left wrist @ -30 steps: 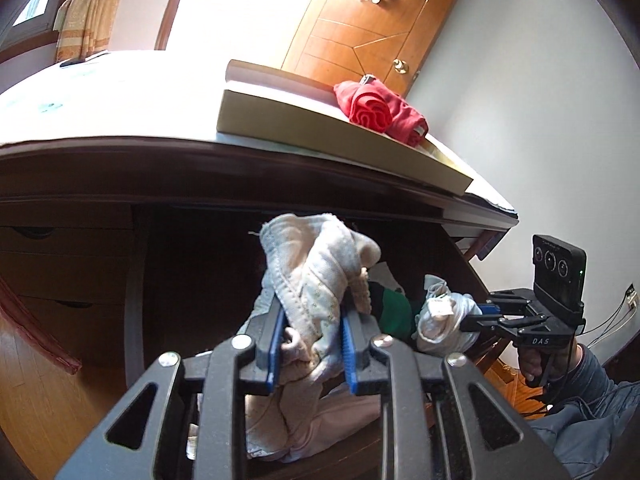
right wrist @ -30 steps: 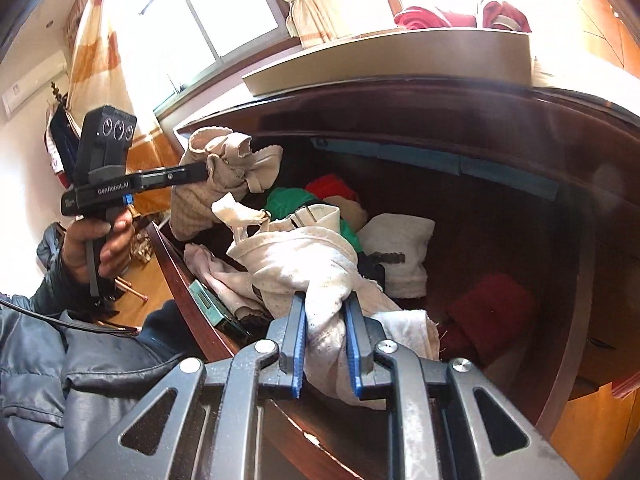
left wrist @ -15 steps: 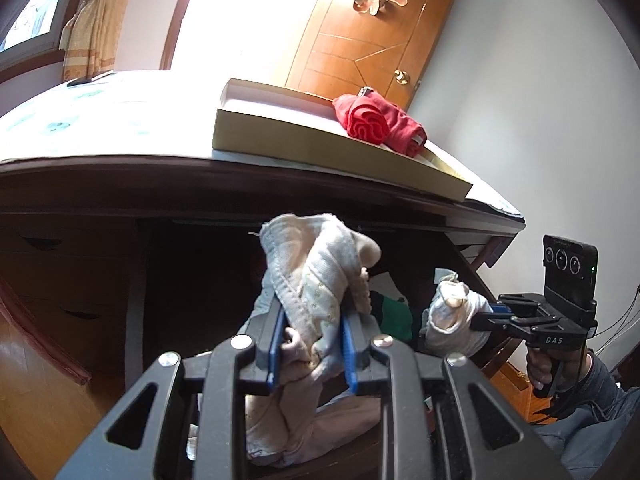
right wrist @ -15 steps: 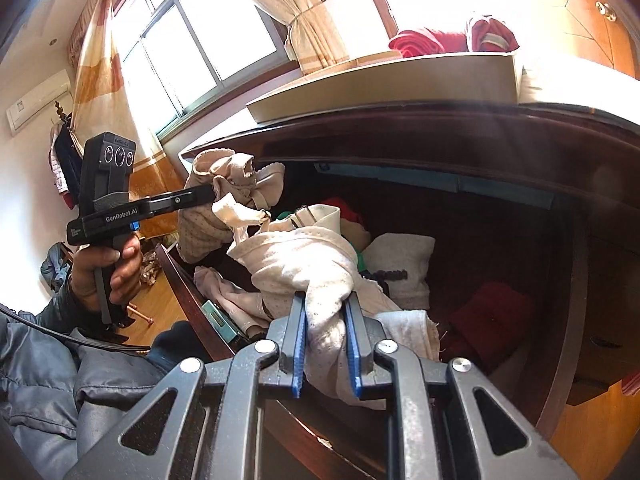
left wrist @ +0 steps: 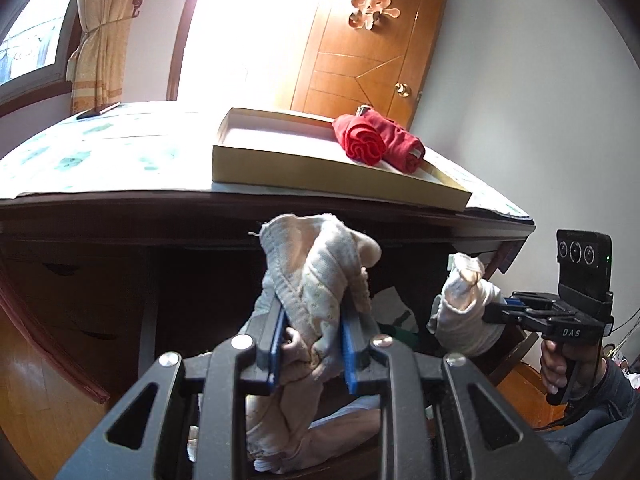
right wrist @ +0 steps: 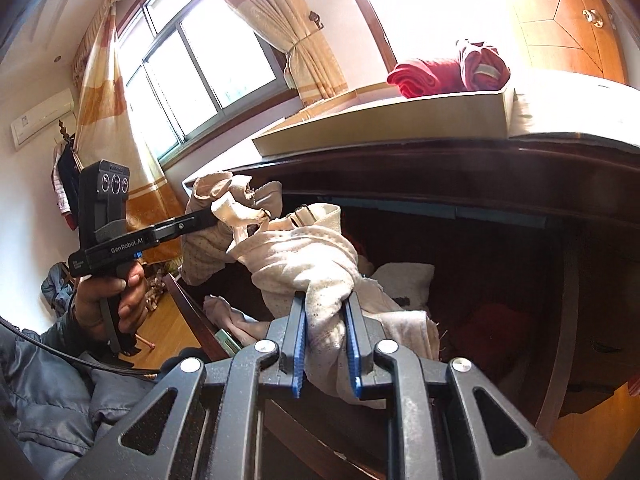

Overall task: Take underwear out of drawer
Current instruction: 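Lift both held white garments out of the drawer above the table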

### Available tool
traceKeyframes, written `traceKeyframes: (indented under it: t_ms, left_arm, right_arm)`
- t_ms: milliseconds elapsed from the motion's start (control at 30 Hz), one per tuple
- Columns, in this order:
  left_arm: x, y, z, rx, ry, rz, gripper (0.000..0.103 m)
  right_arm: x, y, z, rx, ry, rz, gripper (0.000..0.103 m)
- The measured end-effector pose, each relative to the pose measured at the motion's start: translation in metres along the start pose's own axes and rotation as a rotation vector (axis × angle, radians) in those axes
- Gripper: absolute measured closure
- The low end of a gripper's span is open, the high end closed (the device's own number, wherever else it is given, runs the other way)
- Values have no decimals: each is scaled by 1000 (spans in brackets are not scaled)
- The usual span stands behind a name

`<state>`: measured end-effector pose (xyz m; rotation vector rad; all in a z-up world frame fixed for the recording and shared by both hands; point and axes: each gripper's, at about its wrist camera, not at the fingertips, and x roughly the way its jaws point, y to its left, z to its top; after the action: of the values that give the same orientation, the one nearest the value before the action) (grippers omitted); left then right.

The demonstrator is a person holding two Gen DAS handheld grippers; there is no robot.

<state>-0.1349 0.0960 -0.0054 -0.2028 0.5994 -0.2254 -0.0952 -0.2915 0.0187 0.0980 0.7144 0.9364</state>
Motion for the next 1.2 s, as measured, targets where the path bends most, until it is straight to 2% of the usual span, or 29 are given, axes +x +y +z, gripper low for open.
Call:
traceKeyframes:
  t_ms: [733, 1200]
  left_arm:
    - [-20, -14, 7, 39, -107, 57, 81]
    - [-30, -24, 10, 58, -163, 62, 81]
  right_arm:
    - [-10, 3, 5, 13, -120, 26, 84]
    - [-21, 6, 11, 33, -181, 52, 84]
